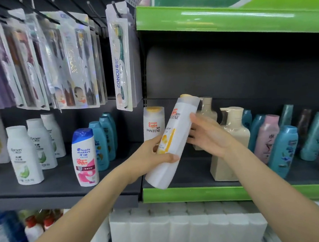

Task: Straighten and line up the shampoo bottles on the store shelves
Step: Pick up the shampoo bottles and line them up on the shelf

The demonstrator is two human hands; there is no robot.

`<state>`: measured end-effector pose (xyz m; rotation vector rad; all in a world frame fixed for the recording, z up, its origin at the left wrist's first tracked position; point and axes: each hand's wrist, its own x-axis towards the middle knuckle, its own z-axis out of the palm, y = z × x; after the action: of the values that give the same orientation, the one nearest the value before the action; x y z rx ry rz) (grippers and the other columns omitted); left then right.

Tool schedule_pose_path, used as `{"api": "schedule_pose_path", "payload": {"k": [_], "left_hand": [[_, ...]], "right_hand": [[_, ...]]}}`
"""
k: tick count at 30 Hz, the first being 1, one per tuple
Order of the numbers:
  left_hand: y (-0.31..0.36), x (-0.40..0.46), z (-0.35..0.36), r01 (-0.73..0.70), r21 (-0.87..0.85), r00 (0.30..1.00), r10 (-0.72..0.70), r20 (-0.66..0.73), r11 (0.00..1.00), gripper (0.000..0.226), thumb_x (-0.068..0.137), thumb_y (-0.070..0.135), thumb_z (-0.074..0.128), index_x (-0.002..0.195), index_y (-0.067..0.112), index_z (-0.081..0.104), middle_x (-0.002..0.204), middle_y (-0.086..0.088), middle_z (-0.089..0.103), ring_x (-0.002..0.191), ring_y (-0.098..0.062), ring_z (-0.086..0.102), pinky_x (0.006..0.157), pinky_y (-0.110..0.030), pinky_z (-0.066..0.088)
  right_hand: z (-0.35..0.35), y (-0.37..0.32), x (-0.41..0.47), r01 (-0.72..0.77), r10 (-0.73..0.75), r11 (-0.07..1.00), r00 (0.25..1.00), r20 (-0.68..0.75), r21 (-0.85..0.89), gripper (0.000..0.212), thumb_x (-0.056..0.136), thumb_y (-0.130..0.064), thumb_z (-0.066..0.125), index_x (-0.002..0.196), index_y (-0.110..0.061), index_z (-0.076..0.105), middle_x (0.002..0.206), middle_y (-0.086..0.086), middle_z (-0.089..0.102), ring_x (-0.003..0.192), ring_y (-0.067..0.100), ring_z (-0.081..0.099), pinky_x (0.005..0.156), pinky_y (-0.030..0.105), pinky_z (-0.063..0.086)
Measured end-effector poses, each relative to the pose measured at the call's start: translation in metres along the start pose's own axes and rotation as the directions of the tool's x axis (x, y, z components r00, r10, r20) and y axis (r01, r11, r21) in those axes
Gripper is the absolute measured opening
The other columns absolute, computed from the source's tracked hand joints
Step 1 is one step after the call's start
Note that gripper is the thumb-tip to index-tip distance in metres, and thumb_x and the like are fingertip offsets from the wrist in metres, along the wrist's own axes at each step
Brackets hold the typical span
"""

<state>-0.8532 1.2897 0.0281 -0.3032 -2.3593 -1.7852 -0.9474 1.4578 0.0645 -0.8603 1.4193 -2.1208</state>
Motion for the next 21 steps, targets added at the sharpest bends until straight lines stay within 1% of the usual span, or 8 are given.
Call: {"api": "schedule_pose_path", "payload": {"k": [4, 6, 7, 11, 14, 16, 18, 21], "left_hand": [[-0.007, -0.005, -0.003, -0.014, -0.066, 0.999, 0.017, 0.036, 0.998, 0.048, 0.064, 0.026, 0.072, 0.110, 0.032, 0.060, 0.106, 0.004, 0.068, 0.097, -0.014, 0.066, 0.081, -0.024, 0.053], [-0.010, -0.005, -0.004, 0.005, -0.129, 1.000, -0.003, 0.010, 0.992, 0.045, 0.066, 0.026, 0.072, 0.110, 0.032, 0.061, 0.108, -0.002, 0.068, 0.099, -0.023, 0.066, 0.084, -0.032, 0.054], [-0.010, -0.004, -0.005, 0.006, -0.115, 1.000, -0.009, -0.024, 0.993, 0.043, 0.068, 0.027, 0.073, 0.109, 0.034, 0.061, 0.109, -0.001, 0.068, 0.101, -0.021, 0.065, 0.084, -0.030, 0.054], [-0.010, -0.002, -0.009, -0.042, 0.310, 0.986, 0.090, -0.141, 0.950, 0.055, 0.070, 0.036, 0.079, 0.116, 0.044, 0.050, 0.103, 0.015, 0.059, 0.087, -0.003, 0.061, 0.072, -0.016, 0.046], [-0.010, 0.002, -0.009, -0.040, 0.410, 0.973, 0.130, -0.193, 0.911, 0.055, 0.073, 0.033, 0.076, 0.122, 0.038, 0.051, 0.098, 0.017, 0.058, 0.076, 0.001, 0.058, 0.065, -0.009, 0.042], [-0.012, 0.004, -0.012, -0.049, 0.330, 0.977, 0.114, -0.180, 0.943, 0.049, 0.076, 0.027, 0.075, 0.121, 0.032, 0.056, 0.101, 0.012, 0.063, 0.081, -0.003, 0.062, 0.073, -0.014, 0.047], [-0.012, 0.003, -0.015, -0.034, 0.110, 0.989, 0.050, -0.139, 0.993, 0.042, 0.079, 0.021, 0.072, 0.119, 0.028, 0.060, 0.107, 0.006, 0.068, 0.096, -0.011, 0.065, 0.081, -0.028, 0.053], [-0.010, 0.000, -0.014, 0.042, -0.140, 0.998, -0.048, -0.045, 0.989, 0.036, 0.079, 0.026, 0.069, 0.114, 0.023, 0.064, 0.111, 0.001, 0.069, 0.102, -0.019, 0.066, 0.078, -0.039, 0.056]], "right_hand": [[0.004, -0.002, -0.001, 0.050, -0.050, 0.994, 0.999, 0.005, -0.097, 0.037, 0.078, -0.023, 0.064, 0.111, -0.008, 0.062, 0.101, 0.008, 0.069, 0.093, 0.022, 0.067, 0.071, 0.035, 0.057], [0.009, -0.005, 0.000, 0.074, -0.085, 0.984, 0.994, -0.064, -0.161, 0.032, 0.082, -0.021, 0.064, 0.110, -0.006, 0.063, 0.099, 0.008, 0.069, 0.092, 0.023, 0.068, 0.069, 0.037, 0.058], [0.011, -0.006, 0.001, 0.076, -0.100, 0.978, 0.988, -0.118, -0.197, 0.029, 0.084, -0.020, 0.064, 0.109, -0.006, 0.064, 0.100, 0.009, 0.069, 0.093, 0.024, 0.068, 0.070, 0.038, 0.059], [0.016, -0.010, 0.006, 0.059, -0.152, 0.954, 0.940, -0.305, -0.294, 0.022, 0.081, -0.022, 0.072, 0.099, -0.010, 0.066, 0.095, 0.004, 0.071, 0.087, 0.017, 0.070, 0.064, 0.034, 0.060], [0.019, -0.010, 0.009, 0.037, -0.163, 0.945, 0.914, -0.372, -0.325, 0.029, 0.078, -0.025, 0.076, 0.101, -0.010, 0.065, 0.093, 0.002, 0.070, 0.085, 0.014, 0.069, 0.062, 0.032, 0.060], [0.017, -0.012, 0.009, 0.037, -0.161, 0.946, 0.916, -0.368, -0.322, 0.037, 0.080, -0.027, 0.074, 0.110, -0.009, 0.062, 0.098, 0.004, 0.070, 0.089, 0.016, 0.069, 0.070, 0.037, 0.060], [0.011, -0.012, 0.008, 0.039, -0.147, 0.949, 0.933, -0.327, -0.314, 0.038, 0.084, -0.026, 0.070, 0.117, -0.010, 0.061, 0.105, 0.005, 0.070, 0.093, 0.019, 0.069, 0.078, 0.040, 0.059], [0.005, -0.006, 0.006, -0.005, -0.060, 0.965, 0.969, -0.241, -0.263, 0.032, 0.088, -0.024, 0.064, 0.117, -0.011, 0.062, 0.108, 0.006, 0.070, 0.097, 0.022, 0.068, 0.081, 0.038, 0.057]]}}
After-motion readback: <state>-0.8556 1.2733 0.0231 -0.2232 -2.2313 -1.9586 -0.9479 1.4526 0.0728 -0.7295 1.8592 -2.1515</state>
